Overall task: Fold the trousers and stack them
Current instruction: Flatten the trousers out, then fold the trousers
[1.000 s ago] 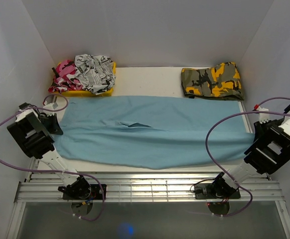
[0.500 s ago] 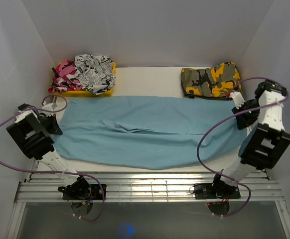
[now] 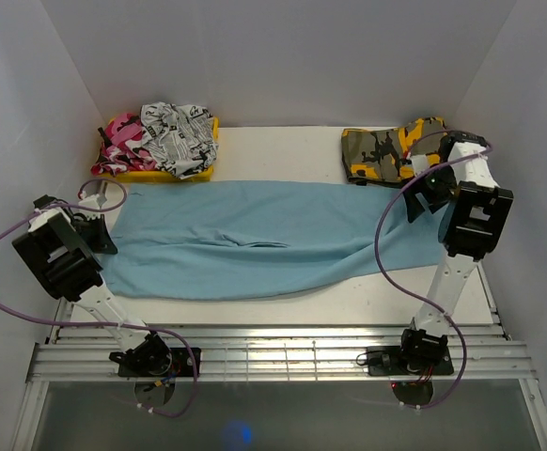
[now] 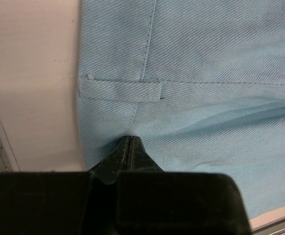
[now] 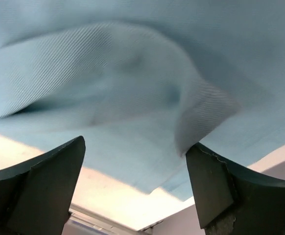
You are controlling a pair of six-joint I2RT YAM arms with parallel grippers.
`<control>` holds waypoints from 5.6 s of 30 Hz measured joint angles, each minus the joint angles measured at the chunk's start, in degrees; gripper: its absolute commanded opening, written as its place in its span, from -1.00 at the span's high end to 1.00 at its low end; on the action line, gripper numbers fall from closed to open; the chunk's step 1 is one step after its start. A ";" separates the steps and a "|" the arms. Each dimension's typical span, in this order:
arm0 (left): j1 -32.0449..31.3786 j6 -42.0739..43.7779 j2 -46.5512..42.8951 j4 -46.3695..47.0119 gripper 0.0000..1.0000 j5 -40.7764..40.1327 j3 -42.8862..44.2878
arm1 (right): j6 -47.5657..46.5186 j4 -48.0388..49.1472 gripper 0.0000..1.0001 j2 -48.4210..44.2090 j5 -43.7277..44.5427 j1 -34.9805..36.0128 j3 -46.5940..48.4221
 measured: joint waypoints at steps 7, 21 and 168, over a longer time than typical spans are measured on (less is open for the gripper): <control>0.02 -0.22 0.00 0.04 1.00 0.09 -0.02 | 0.15 1.29 -0.61 -15.54 -2.01 -4.44 -11.08; 0.31 -1.31 0.00 0.22 1.00 0.52 -0.13 | 2.95 9.97 -0.33 -5.70 -4.92 -8.33 -15.72; -7.58 -12.74 18.32 16.55 -0.23 12.07 23.78 | 14.62 36.37 -0.66 -2.93 -16.87 -11.50 -11.96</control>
